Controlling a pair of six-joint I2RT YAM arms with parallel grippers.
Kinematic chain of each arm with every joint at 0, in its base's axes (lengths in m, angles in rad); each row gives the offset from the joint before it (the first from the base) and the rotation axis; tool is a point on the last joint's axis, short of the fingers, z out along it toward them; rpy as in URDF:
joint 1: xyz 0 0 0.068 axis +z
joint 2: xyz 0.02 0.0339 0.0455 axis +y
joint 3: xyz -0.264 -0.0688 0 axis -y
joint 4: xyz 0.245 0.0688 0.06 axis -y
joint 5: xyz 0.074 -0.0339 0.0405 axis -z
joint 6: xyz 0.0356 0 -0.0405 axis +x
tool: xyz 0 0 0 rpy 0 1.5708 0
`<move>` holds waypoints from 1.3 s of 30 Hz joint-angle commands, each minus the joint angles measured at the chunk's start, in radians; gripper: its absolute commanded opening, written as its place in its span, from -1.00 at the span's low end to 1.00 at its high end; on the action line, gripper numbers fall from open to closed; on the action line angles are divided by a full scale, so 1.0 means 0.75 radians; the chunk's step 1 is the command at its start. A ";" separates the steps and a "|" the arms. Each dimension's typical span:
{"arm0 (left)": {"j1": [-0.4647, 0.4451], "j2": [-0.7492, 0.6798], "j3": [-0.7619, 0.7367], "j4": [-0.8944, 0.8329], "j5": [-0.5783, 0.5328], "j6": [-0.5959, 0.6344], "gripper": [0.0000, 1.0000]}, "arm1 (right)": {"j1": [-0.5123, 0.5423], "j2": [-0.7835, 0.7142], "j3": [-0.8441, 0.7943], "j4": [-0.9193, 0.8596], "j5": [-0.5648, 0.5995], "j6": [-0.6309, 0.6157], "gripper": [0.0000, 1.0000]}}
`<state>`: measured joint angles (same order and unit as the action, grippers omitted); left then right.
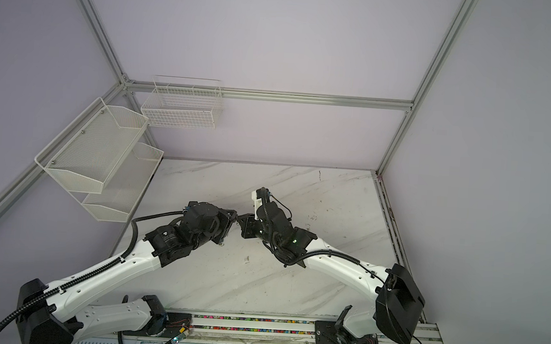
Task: Unlock with the key
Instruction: 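Twist the silver key with the right gripper while the left holds the padlock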
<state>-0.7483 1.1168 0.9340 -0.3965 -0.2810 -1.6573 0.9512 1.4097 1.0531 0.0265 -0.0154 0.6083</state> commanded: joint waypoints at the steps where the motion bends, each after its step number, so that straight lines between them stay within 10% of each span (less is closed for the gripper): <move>1: -0.001 -0.022 -0.005 0.072 -0.013 0.009 -1.00 | -0.007 -0.033 0.034 -0.056 0.057 -0.008 -0.62; 24: 0.000 -0.019 0.000 0.155 0.045 0.008 -1.00 | -0.040 0.063 -0.002 0.031 -0.092 0.007 -0.87; 39: 0.001 -0.011 0.020 0.293 0.108 0.062 -1.00 | -0.089 0.078 -0.071 0.217 -0.309 0.375 -1.00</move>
<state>-0.7315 1.1229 0.9340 -0.3466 -0.2817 -1.6299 0.8856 1.4399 1.0218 0.1402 -0.2138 0.7837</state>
